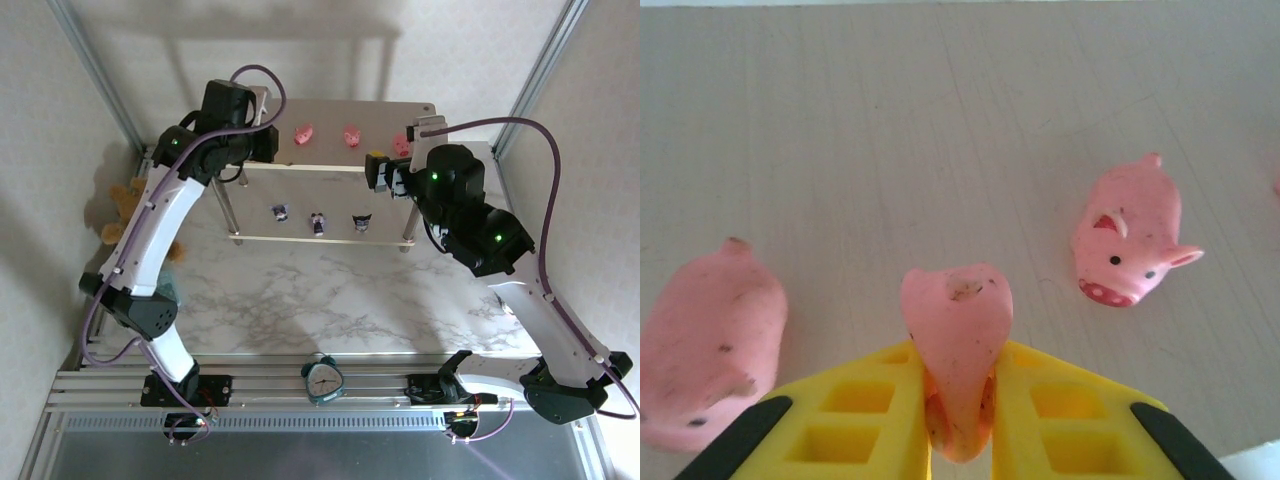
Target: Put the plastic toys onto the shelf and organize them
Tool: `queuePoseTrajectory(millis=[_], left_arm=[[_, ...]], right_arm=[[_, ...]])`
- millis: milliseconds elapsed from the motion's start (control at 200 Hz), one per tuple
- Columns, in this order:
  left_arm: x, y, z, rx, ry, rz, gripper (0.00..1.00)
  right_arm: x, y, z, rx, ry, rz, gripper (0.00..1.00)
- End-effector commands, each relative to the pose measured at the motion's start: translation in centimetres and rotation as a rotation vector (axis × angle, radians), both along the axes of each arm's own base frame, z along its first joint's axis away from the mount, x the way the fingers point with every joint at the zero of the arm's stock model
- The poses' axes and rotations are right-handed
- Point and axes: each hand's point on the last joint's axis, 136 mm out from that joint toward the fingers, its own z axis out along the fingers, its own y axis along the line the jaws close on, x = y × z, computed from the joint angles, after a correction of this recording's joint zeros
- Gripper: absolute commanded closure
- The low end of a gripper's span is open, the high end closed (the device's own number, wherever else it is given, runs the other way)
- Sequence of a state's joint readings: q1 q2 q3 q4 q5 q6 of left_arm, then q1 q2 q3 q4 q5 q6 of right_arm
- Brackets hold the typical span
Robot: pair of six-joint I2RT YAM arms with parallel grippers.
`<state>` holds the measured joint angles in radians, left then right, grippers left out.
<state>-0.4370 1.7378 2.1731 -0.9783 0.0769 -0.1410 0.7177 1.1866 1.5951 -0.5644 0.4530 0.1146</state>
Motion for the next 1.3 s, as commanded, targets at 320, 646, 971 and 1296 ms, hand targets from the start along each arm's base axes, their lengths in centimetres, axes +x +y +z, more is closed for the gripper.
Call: queuePoseTrajectory(millis=[320,646,971,1296], left_arm=[[1.4,0.1,-0.8,-0.005,0.015,-0.007,0.77],[1.9,0.2,-1.1,0.005,0.018,0.010,0.63],[2.2,0.1,-0.4,-0.008,-0.001,0.014,0.60],[2.1,0.5,1.2,-0.027,-0.047,0.030,0.49]], right_arm=[[0.3,-1.1,1.2,0.009,-0.047,-0.042,0.04],[0.5,-1.3,1.2,0.015,-0.054,-0.049,0.03],[0.6,-1.3,1.1,0.015,-0.053,-0.051,0.03],[0.6,-1.3,1.1,0.023,-0.056,-0.051,0.02]])
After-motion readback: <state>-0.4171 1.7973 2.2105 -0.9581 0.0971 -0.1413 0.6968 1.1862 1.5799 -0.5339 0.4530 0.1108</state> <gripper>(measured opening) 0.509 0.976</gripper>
